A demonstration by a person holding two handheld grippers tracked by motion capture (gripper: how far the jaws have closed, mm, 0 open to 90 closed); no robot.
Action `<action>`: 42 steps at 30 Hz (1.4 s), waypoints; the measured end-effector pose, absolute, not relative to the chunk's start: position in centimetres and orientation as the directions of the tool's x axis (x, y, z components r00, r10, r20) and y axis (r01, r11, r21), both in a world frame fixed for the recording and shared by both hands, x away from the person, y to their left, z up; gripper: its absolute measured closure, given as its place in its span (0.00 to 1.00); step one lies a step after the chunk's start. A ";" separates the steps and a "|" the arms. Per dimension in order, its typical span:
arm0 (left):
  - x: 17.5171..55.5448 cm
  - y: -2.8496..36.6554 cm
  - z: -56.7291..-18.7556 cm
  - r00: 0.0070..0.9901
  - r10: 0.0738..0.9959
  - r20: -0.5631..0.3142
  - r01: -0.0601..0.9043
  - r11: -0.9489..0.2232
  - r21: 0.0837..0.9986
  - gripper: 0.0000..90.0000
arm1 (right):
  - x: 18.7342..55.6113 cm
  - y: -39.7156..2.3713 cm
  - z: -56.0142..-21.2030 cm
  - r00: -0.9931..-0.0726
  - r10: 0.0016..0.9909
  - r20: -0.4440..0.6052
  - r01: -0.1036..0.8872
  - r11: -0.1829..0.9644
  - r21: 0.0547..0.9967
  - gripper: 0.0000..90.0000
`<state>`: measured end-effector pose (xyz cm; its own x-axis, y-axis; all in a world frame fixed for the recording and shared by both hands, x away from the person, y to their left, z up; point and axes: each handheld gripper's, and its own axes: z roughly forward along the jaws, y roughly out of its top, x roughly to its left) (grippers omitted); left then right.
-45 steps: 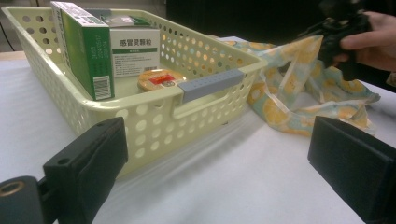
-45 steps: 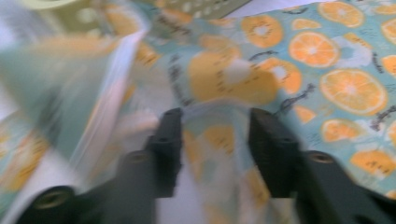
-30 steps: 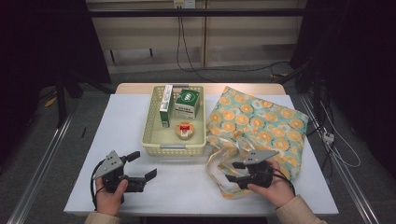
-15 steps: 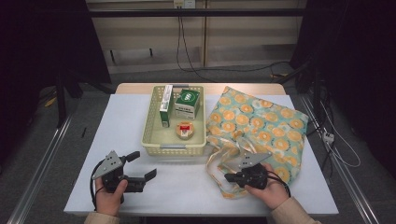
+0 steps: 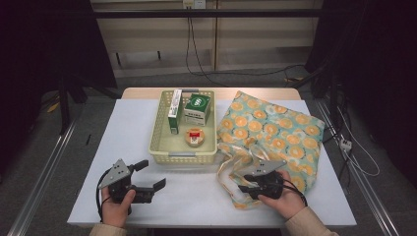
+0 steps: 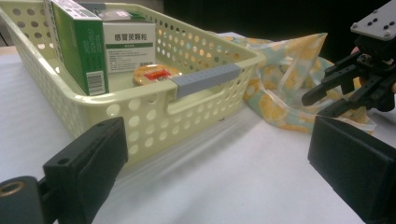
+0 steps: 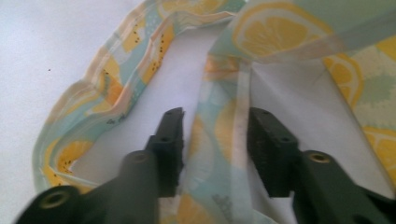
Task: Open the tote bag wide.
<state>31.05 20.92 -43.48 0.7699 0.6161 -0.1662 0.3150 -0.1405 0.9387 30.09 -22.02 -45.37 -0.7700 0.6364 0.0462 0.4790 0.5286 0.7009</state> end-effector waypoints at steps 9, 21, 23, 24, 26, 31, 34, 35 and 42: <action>30.9 20.8 -43.4 0.767 0.617 -0.179 0.320 -0.125 0.939 0.05 | 29.7 -21.8 -44.9 -0.795 0.589 0.145 0.507 0.516 0.691 1.00; 31.0 20.7 -43.5 0.768 0.615 -0.178 0.319 -0.127 0.939 0.05 | 30.2 -22.9 -39.0 -0.796 0.597 0.104 0.430 0.436 0.791 1.00; 31.0 20.8 -43.5 0.769 0.615 -0.175 0.317 -0.130 0.939 0.06 | 31.5 -24.4 -38.1 -0.764 0.639 0.088 0.434 0.409 0.803 1.00; 31.0 20.9 -43.5 0.769 0.615 -0.174 0.317 -0.130 0.939 0.05 | 32.1 -25.2 -37.7 -0.748 0.658 0.083 0.437 0.395 0.808 1.00; 31.0 20.9 -43.5 0.765 0.617 -0.185 0.322 -0.118 0.939 0.05 | 33.4 -26.9 -37.3 -0.707 0.704 0.072 0.449 0.368 0.814 1.00; 31.1 21.0 -43.5 0.765 0.618 -0.181 0.320 -0.122 0.939 0.06 | 36.2 -30.6 -37.6 -0.616 0.784 0.074 0.489 0.308 0.816 1.00; 31.1 21.0 -43.5 0.765 0.618 -0.182 0.321 -0.121 0.939 0.05 | 37.4 -32.4 -38.2 -0.554 0.831 0.050 0.503 0.286 0.816 1.00; 31.1 21.0 -43.6 0.765 0.618 -0.184 0.322 -0.119 0.939 0.05 | 37.7 -33.0 -38.5 -0.529 0.846 0.061 0.512 0.261 0.818 1.00; 31.2 21.1 -43.6 0.766 0.617 -0.182 0.323 -0.125 0.938 0.06 | 39.1 -36.5 -41.1 -0.417 0.906 0.075 0.587 0.205 0.783 1.00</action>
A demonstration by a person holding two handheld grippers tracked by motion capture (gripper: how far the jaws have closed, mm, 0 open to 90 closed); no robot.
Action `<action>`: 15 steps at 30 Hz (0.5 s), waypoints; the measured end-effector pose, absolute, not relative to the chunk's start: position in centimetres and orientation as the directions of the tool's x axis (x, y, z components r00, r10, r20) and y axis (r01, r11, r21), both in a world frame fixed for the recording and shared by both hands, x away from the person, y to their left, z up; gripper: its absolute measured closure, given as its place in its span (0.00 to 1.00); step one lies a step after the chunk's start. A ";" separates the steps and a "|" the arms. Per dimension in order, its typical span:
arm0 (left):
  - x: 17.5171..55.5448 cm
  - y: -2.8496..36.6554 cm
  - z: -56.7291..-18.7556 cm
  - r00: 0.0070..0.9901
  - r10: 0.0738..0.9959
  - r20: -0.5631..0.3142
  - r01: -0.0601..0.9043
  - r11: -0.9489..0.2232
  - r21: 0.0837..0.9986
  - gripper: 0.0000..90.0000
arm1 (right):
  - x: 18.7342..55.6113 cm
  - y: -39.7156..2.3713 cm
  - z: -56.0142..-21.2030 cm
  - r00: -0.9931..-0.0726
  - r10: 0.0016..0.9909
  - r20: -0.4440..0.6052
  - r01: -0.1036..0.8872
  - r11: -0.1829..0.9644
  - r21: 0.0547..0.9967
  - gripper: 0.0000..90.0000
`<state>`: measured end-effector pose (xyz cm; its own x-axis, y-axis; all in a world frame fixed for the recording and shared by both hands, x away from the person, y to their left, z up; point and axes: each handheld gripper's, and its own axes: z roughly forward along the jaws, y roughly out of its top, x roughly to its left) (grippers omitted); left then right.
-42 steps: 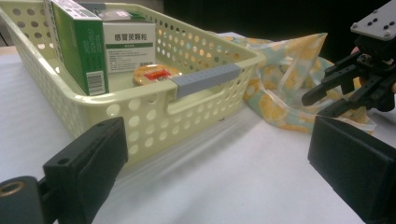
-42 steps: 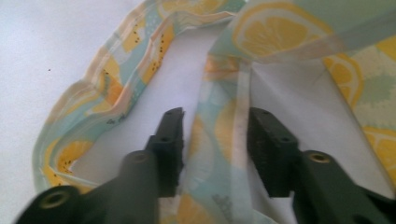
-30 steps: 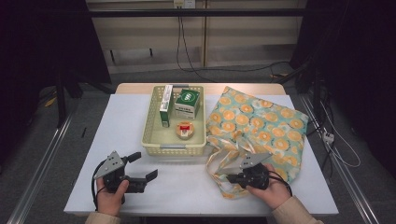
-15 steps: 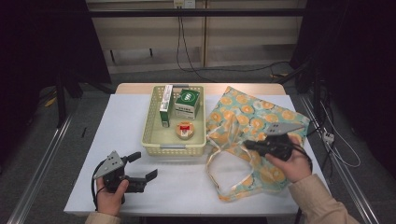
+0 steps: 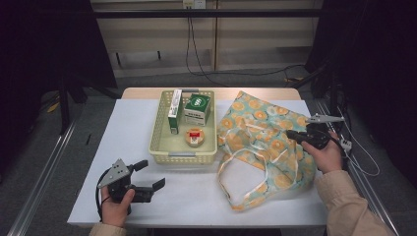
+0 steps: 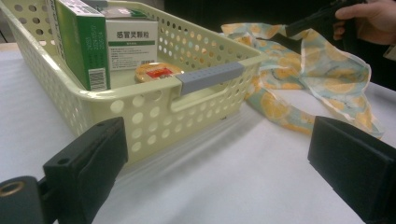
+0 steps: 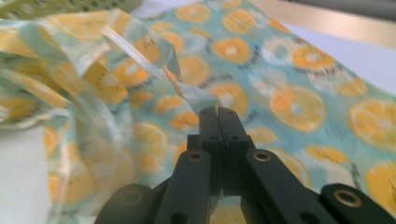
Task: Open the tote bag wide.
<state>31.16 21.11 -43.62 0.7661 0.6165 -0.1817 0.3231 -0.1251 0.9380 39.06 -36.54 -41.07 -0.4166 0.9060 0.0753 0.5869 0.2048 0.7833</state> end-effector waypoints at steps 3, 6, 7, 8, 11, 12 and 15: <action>31.2 21.1 -43.7 0.765 0.617 -0.182 0.325 -0.127 0.937 0.06 | 38.9 -37.2 -42.2 -0.383 0.922 0.056 0.621 0.212 0.755 0.98; 31.2 21.0 -43.7 0.767 0.616 -0.179 0.325 -0.132 0.936 0.06 | 38.6 -36.9 -42.6 -0.365 0.931 0.020 0.629 0.230 0.742 0.75; 31.2 20.9 -43.7 0.766 0.616 -0.186 0.327 -0.125 0.937 0.06 | 38.5 -36.6 -42.5 -0.372 0.928 -0.003 0.622 0.251 0.741 0.67; 31.2 20.8 -43.7 0.767 0.615 -0.182 0.326 -0.129 0.937 0.06 | 38.3 -36.1 -42.3 -0.378 0.925 -0.024 0.616 0.271 0.740 0.63; 31.2 20.7 -43.7 0.769 0.613 -0.181 0.325 -0.131 0.937 0.06 | 37.6 -33.9 -41.3 -0.442 0.895 -0.065 0.552 0.328 0.767 0.60; 31.2 20.7 -43.7 0.769 0.614 -0.180 0.325 -0.132 0.937 0.06 | 37.3 -33.0 -40.9 -0.466 0.881 -0.083 0.528 0.353 0.772 0.60; 31.2 20.6 -43.8 0.768 0.613 -0.185 0.330 -0.131 0.935 0.05 | 36.5 -30.2 -40.4 -0.560 0.826 -0.065 0.490 0.393 0.778 0.61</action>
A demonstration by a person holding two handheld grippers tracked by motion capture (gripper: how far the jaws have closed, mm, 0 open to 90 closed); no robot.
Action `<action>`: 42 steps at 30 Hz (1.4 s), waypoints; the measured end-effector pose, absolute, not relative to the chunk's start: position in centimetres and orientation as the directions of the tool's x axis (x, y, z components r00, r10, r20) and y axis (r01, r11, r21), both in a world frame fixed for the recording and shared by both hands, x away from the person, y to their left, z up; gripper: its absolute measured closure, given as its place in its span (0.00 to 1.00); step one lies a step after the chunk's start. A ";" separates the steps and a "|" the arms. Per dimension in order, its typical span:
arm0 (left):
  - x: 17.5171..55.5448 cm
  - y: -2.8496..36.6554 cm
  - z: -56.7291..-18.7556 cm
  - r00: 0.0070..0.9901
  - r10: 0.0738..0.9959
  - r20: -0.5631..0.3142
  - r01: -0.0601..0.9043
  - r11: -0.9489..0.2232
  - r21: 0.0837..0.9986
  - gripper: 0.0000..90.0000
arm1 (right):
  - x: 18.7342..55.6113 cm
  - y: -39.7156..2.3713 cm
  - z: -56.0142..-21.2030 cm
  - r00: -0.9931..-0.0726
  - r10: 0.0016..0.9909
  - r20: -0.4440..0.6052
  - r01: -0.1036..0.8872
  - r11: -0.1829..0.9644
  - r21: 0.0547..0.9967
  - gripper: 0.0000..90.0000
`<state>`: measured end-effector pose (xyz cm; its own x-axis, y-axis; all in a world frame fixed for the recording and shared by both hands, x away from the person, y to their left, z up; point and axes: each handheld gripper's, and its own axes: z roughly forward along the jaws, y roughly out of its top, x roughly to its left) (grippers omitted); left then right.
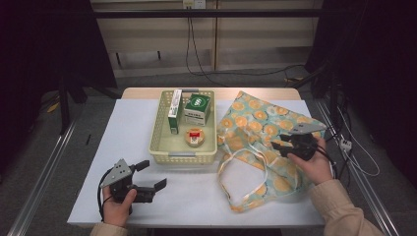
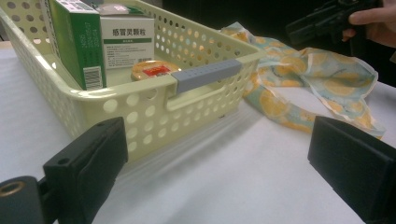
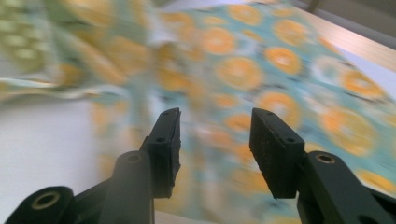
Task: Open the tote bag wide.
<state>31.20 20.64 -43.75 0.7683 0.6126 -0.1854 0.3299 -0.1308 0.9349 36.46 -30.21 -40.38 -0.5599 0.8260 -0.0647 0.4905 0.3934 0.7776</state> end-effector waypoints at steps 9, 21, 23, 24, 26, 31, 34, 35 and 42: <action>31.1 20.8 -43.7 0.770 0.611 -0.182 0.326 -0.132 0.936 0.05 | 37.4 -26.5 -43.7 -0.624 0.782 -0.008 0.547 0.444 0.710 0.70; 31.2 20.7 -43.6 0.773 0.610 -0.176 0.322 -0.139 0.937 0.05 | 34.2 -23.9 -42.8 -0.755 0.653 0.056 0.488 0.504 0.713 1.00; 31.2 20.6 -43.7 0.773 0.609 -0.180 0.327 -0.138 0.935 0.05 | 33.2 -23.0 -43.0 -0.780 0.622 0.071 0.477 0.518 0.710 1.00; 31.2 20.6 -43.7 0.774 0.608 -0.177 0.324 -0.140 0.935 0.05 | 32.7 -22.6 -43.3 -0.788 0.611 0.074 0.474 0.525 0.707 1.00; 31.2 20.5 -43.6 0.774 0.607 -0.179 0.323 -0.136 0.936 0.05 | 32.1 -21.8 -44.0 -0.807 0.584 0.087 0.472 0.548 0.691 1.00; 31.2 20.6 -43.6 0.774 0.608 -0.175 0.322 -0.140 0.936 0.05 | 31.6 -21.0 -45.2 -0.815 0.567 0.115 0.480 0.551 0.682 0.99; 31.2 20.7 -43.7 0.772 0.610 -0.178 0.324 -0.136 0.936 0.06 | 31.8 -21.2 -45.1 -0.807 0.573 0.139 0.494 0.528 0.691 0.89; 31.2 20.7 -43.6 0.771 0.611 -0.179 0.324 -0.135 0.936 0.06 | 31.9 -21.4 -44.9 -0.804 0.577 0.142 0.493 0.515 0.701 0.87; 31.1 20.7 -43.6 0.771 0.611 -0.183 0.325 -0.129 0.937 0.06 | 32.8 -23.4 -42.1 -0.757 0.639 0.136 0.496 0.427 0.756 0.70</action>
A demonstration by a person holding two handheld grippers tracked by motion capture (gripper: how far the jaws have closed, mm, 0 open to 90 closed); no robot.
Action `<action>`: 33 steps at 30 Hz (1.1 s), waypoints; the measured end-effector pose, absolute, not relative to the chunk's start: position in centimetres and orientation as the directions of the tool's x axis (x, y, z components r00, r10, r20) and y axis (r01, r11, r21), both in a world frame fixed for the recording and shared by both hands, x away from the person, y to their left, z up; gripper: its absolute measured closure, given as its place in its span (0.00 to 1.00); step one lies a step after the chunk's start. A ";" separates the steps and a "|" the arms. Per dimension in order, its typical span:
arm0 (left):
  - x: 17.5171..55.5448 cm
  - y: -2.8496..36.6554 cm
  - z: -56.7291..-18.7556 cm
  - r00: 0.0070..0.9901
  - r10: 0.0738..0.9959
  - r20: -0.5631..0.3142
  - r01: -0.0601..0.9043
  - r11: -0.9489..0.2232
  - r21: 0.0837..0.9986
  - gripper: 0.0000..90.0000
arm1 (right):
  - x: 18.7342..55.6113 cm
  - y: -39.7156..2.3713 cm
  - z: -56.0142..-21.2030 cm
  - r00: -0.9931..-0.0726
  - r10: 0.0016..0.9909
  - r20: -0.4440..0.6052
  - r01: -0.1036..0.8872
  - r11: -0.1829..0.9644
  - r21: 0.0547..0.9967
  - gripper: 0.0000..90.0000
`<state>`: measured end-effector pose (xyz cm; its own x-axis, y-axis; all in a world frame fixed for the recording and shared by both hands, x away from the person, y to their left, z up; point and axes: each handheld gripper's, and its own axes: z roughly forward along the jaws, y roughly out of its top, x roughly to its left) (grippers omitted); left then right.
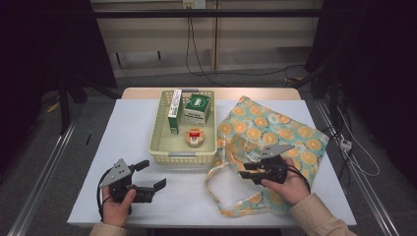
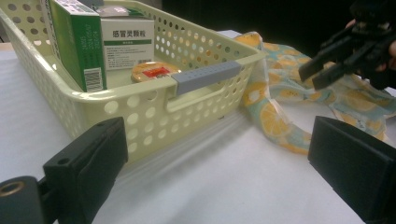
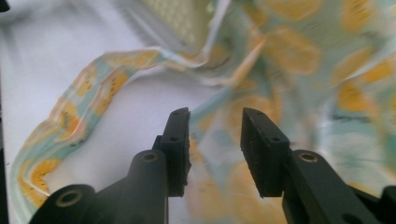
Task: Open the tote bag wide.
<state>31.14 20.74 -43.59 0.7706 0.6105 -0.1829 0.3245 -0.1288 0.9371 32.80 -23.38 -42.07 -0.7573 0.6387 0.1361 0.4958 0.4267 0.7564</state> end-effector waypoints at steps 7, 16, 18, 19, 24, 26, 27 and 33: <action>31.2 20.7 -43.6 0.772 0.610 -0.181 0.324 -0.132 0.937 0.06 | 33.7 -24.9 -42.4 -0.713 0.698 0.066 0.511 0.453 0.730 0.72; 31.2 20.7 -43.7 0.773 0.609 -0.179 0.324 -0.136 0.936 0.05 | 34.4 -25.3 -45.3 -0.687 0.727 0.001 0.535 0.504 0.678 0.57; 31.2 20.7 -43.7 0.772 0.609 -0.179 0.325 -0.136 0.936 0.05 | 34.6 -25.4 -45.3 -0.694 0.720 0.014 0.534 0.501 0.681 0.64; 31.2 20.7 -43.6 0.774 0.609 -0.176 0.323 -0.140 0.936 0.06 | 34.7 -25.4 -45.3 -0.691 0.723 0.017 0.538 0.499 0.680 0.68; 31.2 20.6 -43.6 0.774 0.608 -0.179 0.324 -0.137 0.936 0.05 | 35.3 -25.5 -45.0 -0.695 0.719 0.002 0.541 0.522 0.660 0.99; 31.2 20.7 -43.6 0.774 0.608 -0.176 0.323 -0.140 0.936 0.05 | 35.5 -25.6 -44.7 -0.690 0.723 0.006 0.547 0.517 0.658 1.00; 31.2 20.7 -43.7 0.772 0.610 -0.179 0.324 -0.136 0.936 0.06 | 35.7 -25.9 -44.4 -0.684 0.730 0.017 0.551 0.500 0.669 1.00; 31.2 20.7 -43.6 0.772 0.610 -0.179 0.323 -0.134 0.937 0.06 | 36.1 -27.7 -41.4 -0.649 0.760 0.029 0.537 0.431 0.725 1.00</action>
